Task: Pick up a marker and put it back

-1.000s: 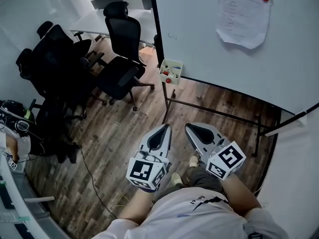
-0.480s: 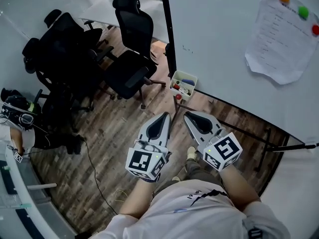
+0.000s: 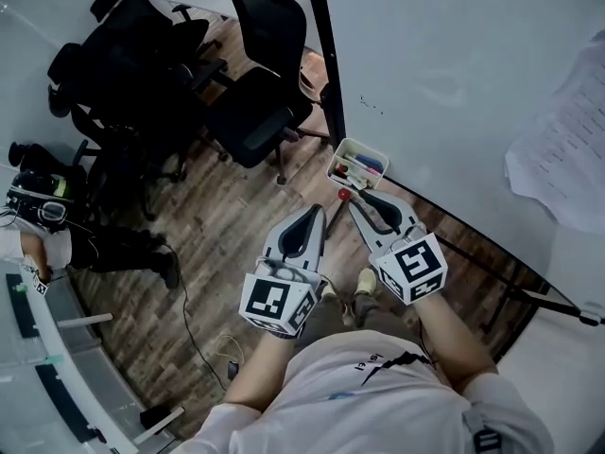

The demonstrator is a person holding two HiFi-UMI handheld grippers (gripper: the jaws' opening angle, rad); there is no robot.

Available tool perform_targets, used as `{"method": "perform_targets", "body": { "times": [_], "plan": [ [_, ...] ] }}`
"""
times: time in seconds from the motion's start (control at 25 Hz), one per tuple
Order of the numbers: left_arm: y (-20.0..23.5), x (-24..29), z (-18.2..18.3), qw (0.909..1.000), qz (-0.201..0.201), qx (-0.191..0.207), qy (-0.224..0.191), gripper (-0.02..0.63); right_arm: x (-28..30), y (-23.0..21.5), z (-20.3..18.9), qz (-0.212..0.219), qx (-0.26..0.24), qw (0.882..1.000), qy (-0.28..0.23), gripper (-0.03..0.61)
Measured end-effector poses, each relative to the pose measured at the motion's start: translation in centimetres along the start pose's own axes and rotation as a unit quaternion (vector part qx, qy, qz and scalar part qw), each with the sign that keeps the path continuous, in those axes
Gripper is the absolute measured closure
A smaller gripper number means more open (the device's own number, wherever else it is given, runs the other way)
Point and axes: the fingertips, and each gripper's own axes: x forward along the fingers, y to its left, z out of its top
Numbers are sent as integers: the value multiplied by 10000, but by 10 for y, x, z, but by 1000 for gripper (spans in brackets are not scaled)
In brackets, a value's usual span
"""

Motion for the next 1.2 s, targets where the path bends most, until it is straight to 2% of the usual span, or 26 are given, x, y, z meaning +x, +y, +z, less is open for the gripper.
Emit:
{"method": "perform_targets", "body": {
  "times": [0.32,0.68,0.8,0.88,1.2],
  "plan": [
    [32,21,-21,9997,45,-160,198,601,51,-36,-50,-336,-514,9937,934,477],
    [65,37,-24,9990,-31,-365,246,601,90,-50,-77,-694,-949,9809,1550,465],
    [70,42,-24,9989,-86,-382,275,601,94,-57,-80,-875,-1017,9772,1645,466],
    [72,45,-24,9987,-108,-394,306,601,94,-59,-79,-941,-1042,9758,1679,499],
    [63,54,-31,9985,-187,-380,353,601,76,-59,-73,-973,-1176,9757,1572,503]
  ]
}}
